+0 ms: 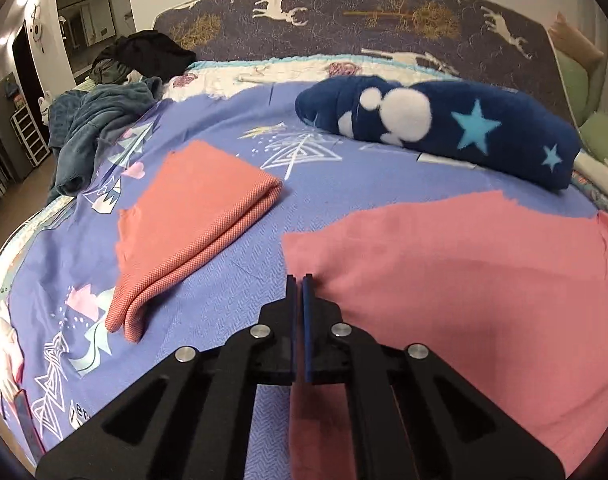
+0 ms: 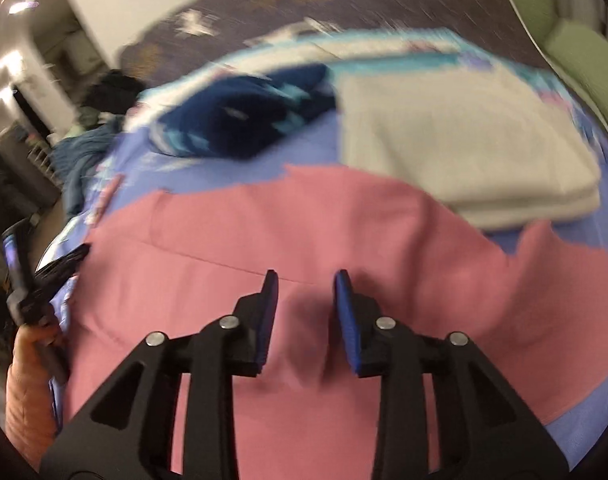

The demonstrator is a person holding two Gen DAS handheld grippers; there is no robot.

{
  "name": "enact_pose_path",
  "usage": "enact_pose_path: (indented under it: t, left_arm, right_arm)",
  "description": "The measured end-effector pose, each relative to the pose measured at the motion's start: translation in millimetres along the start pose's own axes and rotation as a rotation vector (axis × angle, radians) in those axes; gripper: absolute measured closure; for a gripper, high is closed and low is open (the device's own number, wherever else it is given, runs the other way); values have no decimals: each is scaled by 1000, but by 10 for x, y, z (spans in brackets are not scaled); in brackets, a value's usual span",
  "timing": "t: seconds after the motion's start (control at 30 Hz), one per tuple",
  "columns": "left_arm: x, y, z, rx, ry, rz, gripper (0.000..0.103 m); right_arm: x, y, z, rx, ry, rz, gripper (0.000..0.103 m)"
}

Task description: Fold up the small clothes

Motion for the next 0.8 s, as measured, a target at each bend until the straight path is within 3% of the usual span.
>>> enact_pose_path:
  t: [0.07,0.17,0.37,0.4,0.43,0.53,0.57,0.6,0.63,0.8]
  left_arm:
    - [8,25,33,29,-20,-19,101]
    - [7,74,101,48,-41,-35,101]
    - [-150,117,605,-83,-101,-29,94]
    - [-197,89,686,-115,-103,-37,91]
    - [-267,31,794,-159,-109,-57,87]
    - [-435,-240,994,-186,-159,-175,71]
    - [-479,-331,1024,-163,-183,-218,71]
    - [-519,-423,1026,-135,-197,-261,71]
    - [-556,-512,976,-96,-191,-304,71]
    - [-598,-534,686,-24,-115,-321,70]
  right_arm:
    - [-104,-55,81,43,-12,-6,57]
    - [-271,-30,223,24,-13,47,55]
    - [-605,216,269,42,76,206,53]
    - [-637,244,225,32,89,240,45]
    - [-679,290,162,-2,103,294,35]
    - [-706,391,-48,-109,109,417,32]
    - [-694,425,-98,-121,103,444,33]
    - [-678,462,-117,-115,101,462,58]
    - [-659,495,-104,-83,107,457,101]
    - [-514,376,321,17,75,316,100]
Point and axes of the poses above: each gripper's, at about its wrist camera, not at the fingertips, and z roughly against the way its jaws point, y to its left, x to its top, the point moved 3 cm from there along -z, roughly the way its jaws point, and after that the axes turned 13 degrees about x, right-handed, at the moved point
